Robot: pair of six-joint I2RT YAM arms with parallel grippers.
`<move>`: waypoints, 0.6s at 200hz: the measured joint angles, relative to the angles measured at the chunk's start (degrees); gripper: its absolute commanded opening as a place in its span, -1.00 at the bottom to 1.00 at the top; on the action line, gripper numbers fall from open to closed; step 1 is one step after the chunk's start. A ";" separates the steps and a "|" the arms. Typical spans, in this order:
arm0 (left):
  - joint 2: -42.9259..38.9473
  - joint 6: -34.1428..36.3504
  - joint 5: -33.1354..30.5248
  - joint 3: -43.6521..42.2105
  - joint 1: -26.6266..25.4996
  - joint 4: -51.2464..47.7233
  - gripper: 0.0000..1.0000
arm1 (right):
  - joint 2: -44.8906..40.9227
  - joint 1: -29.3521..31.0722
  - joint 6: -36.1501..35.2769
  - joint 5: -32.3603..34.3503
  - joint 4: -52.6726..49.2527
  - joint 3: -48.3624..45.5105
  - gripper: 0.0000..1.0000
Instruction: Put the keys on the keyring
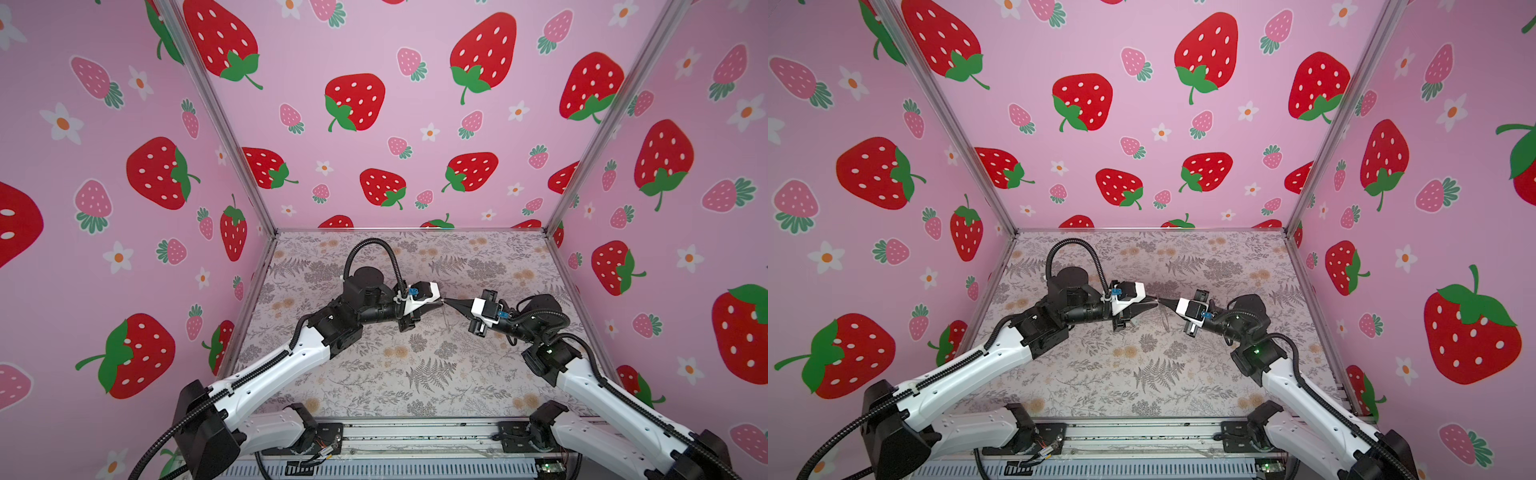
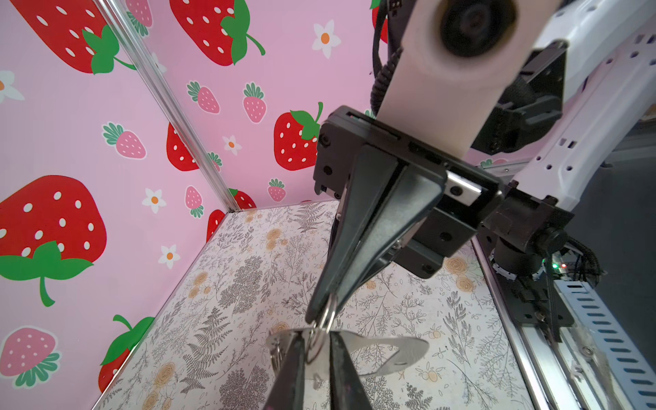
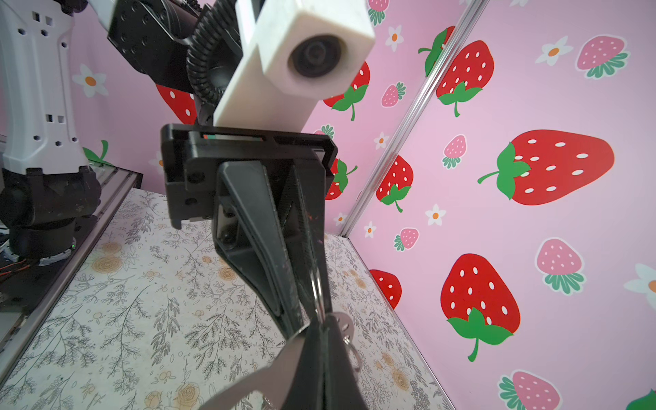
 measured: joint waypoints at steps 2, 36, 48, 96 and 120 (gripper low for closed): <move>0.00 0.02 0.00 0.00 0.00 0.00 -0.69 | 0.00 0.00 0.00 0.00 0.04 0.00 -0.94; 0.02 0.22 -0.02 0.20 -0.02 -0.02 -0.73 | 0.00 0.00 0.02 0.00 0.22 0.00 -0.93; 0.02 0.39 -0.09 0.31 -0.07 -0.07 -0.74 | 0.00 0.00 0.02 0.00 0.26 0.00 -0.93; 0.02 1.16 -0.35 0.46 -0.13 -0.15 -0.79 | 0.00 0.00 0.00 -0.02 0.55 -0.02 -0.93; 0.04 1.42 -0.72 0.57 -0.22 -0.26 -0.84 | 0.00 0.00 0.00 -0.07 0.57 -0.02 -0.92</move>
